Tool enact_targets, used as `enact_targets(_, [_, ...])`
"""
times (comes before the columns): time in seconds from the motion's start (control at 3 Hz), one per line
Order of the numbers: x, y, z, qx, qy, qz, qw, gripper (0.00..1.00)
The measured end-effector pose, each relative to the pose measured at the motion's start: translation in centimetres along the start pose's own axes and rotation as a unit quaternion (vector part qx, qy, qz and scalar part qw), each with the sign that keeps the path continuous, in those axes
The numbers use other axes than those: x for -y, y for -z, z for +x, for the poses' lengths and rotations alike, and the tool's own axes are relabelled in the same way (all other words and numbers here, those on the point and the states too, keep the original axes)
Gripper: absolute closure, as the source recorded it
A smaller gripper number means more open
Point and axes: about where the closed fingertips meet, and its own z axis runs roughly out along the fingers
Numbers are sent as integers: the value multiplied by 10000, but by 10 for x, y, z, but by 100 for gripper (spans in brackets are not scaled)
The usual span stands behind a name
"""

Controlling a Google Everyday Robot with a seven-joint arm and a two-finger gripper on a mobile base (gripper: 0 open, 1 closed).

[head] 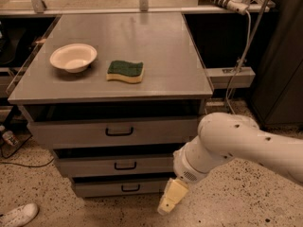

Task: Open middle drawer

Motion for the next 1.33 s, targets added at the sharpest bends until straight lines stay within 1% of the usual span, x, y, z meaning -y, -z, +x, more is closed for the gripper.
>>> enact_targets(0.33, [12, -50, -18, 279, 143, -89, 9995, 0])
enact_targets(0.67, [12, -50, -18, 279, 143, -88, 9995, 0])
enact_targets(1.0, [25, -72, -14, 342, 44, 35, 9994, 0])
enact_targets(1.33, [60, -102, -10, 485, -167, 396, 9979, 0])
